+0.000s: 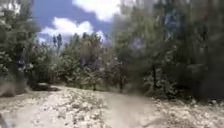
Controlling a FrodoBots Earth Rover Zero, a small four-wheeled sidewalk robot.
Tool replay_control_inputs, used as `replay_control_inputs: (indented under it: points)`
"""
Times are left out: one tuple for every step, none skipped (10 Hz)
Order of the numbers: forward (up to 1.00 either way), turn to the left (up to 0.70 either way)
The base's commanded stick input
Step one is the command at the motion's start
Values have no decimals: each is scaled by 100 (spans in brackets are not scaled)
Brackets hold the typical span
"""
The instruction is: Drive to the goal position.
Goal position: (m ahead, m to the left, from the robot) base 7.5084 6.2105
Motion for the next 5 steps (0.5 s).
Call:
replay_control_inputs:
  points:
    - [100,40]
    - [100,40]
    - [100,35]
    - [100,23]
    - [100,0]
